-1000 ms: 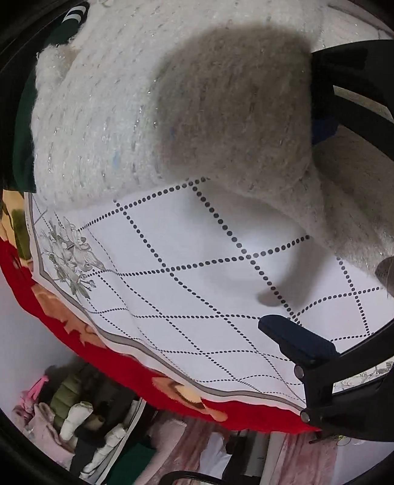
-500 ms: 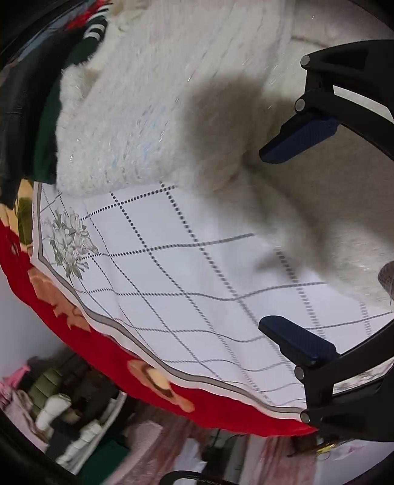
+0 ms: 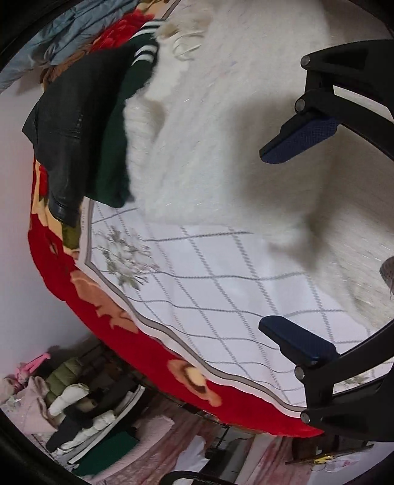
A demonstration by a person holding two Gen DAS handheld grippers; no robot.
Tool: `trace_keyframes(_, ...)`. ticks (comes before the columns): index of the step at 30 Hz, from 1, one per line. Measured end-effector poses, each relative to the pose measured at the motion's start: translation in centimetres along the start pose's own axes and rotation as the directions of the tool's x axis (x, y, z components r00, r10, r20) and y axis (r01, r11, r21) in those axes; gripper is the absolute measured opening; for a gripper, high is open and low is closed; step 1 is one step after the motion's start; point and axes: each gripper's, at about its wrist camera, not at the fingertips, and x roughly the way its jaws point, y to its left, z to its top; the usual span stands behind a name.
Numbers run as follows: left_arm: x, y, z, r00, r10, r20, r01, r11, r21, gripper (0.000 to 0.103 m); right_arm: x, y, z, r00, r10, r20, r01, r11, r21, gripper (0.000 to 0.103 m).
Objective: Fold large clothes
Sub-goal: 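Release the cardigan and open both grippers, then grasp the cardigan edge with the left gripper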
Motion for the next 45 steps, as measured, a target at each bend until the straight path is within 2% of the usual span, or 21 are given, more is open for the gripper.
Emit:
trace_keyframes(5,6.3,-1.7,1.1,0.991,0.085,-0.101,-0.081,0.996,0.044,0.103,2.1,-3.4,0.1,0.982,-0.102,-0.158,0.108,0.994,0.033,0.015)
trace_keyframes(7,6.4,-1.4,1.3,0.991,0.075,-0.114,-0.072,0.997,0.031,0.103,0.9,-3.5,0.2,0.981,-0.112,-0.157,0.121,0.991,0.054,0.037)
trace_keyframes(8,5.9,-1.4,1.4,0.992,0.080,-0.102,-0.076,0.996,0.037,0.103,-0.5,-3.1,0.2,0.984,-0.120,-0.133,0.128,0.990,0.055,0.039)
trace_keyframes(11,2.5,-1.4,1.8,0.997,0.075,-0.033,-0.074,0.996,0.044,0.103,-3.9,-1.1,0.0,0.995,-0.068,-0.069,0.070,0.997,0.019,0.039)
trace_keyframes(14,0.3,-1.8,2.4,0.997,0.072,0.021,-0.073,0.996,0.052,0.103,-4.7,1.0,-0.6,0.997,0.004,-0.081,-0.008,0.999,-0.052,0.039)
trace_keyframes(19,4.5,-3.6,3.1,0.994,0.111,0.002,-0.110,0.987,0.116,0.103,0.8,2.4,-1.1,0.981,-0.041,-0.188,0.018,0.992,-0.126,0.039)
trace_keyframes(20,5.9,-3.8,2.9,0.992,0.125,-0.022,-0.121,0.983,0.136,0.103,2.1,1.9,-1.2,0.978,-0.070,-0.198,0.046,0.991,-0.122,0.038)
trace_keyframes(21,7.6,-3.8,2.5,0.993,0.105,-0.050,-0.097,0.984,0.148,0.103,3.3,1.0,-1.1,0.974,-0.106,-0.198,0.084,0.990,-0.116,0.024)
trace_keyframes(22,8.2,-3.6,2.3,0.996,0.077,-0.049,-0.070,0.988,0.137,0.103,4.4,0.2,-0.9,0.963,-0.178,-0.202,0.155,0.980,-0.122,0.000)
trace_keyframes(23,8.4,-3.3,2.3,0.998,0.041,-0.037,-0.036,0.992,0.123,0.103,5.0,-0.6,-0.8,0.949,-0.231,-0.213,0.210,0.971,-0.119,0.000)
trace_keyframes(26,8.0,-2.8,2.6,0.999,0.022,-0.044,-0.016,0.991,0.130,0.103,5.1,-3.2,0.1,0.956,-0.137,-0.260,0.163,0.983,0.082,0.000)
trace_keyframes(29,5.8,-2.2,2.7,0.999,-0.011,-0.047,0.016,0.993,0.114,0.103,2.4,-1.7,0.7,0.980,-0.082,-0.182,0.089,0.996,0.029,0.008)
trace_keyframes(31,3.5,-1.7,2.3,0.999,-0.034,-0.026,0.037,0.994,0.099,0.103,0.3,-1.0,0.5,0.990,0.052,-0.127,-0.050,0.999,0.020,0.017)
trace_keyframes(32,2.4,-1.5,2.2,0.999,-0.049,-0.018,0.051,0.995,0.088,0.103,-1.3,-1.1,0.2,0.978,0.183,-0.100,-0.178,0.982,0.056,0.022)
trace_keyframes(34,-0.1,-1.0,1.5,0.997,-0.071,0.002,0.071,0.995,0.066,0.103,-3.2,-1.2,-0.3,0.940,0.334,-0.075,-0.326,0.940,0.103,0.052)
trace_keyframes(35,-1.1,-0.9,1.2,0.997,-0.079,0.007,0.078,0.995,0.058,0.103,-4.3,-1.4,-0.6,0.901,0.429,-0.064,-0.418,0.898,0.136,0.057)
trace_keyframes(38,-4.3,-1.2,-0.3,0.997,-0.080,0.015,0.080,0.996,0.046,0.103,-6.3,-2.2,-1.5,0.790,0.607,-0.088,-0.575,0.783,0.237,0.058)
trace_keyframes(40,-6.2,-1.9,-1.9,0.998,-0.062,0.010,0.061,0.997,0.053,0.103,-7.2,-2.6,-1.8,0.773,0.622,-0.127,-0.579,0.773,0.259,0.058)
trace_keyframes(41,-7.0,-2.4,-2.7,0.999,-0.050,0.007,0.049,0.997,0.056,0.103,-7.7,-3.1,-2.1,0.780,0.605,-0.163,-0.559,0.789,0.254,0.058)
trace_keyframes(43,-8.8,-4.0,-5.2,1.000,-0.022,-0.011,0.023,0.998,0.063,0.103,-8.4,-4.1,-2.5,0.840,0.481,-0.252,-0.446,0.876,0.185,0.058)
trace_keyframes(45,-10.2,-6.1,-8.0,0.999,0.011,-0.044,-0.008,0.997,0.072,0.103,-8.9,-5.2,-3.4,0.907,0.254,-0.335,-0.256,0.966,0.039,0.058)
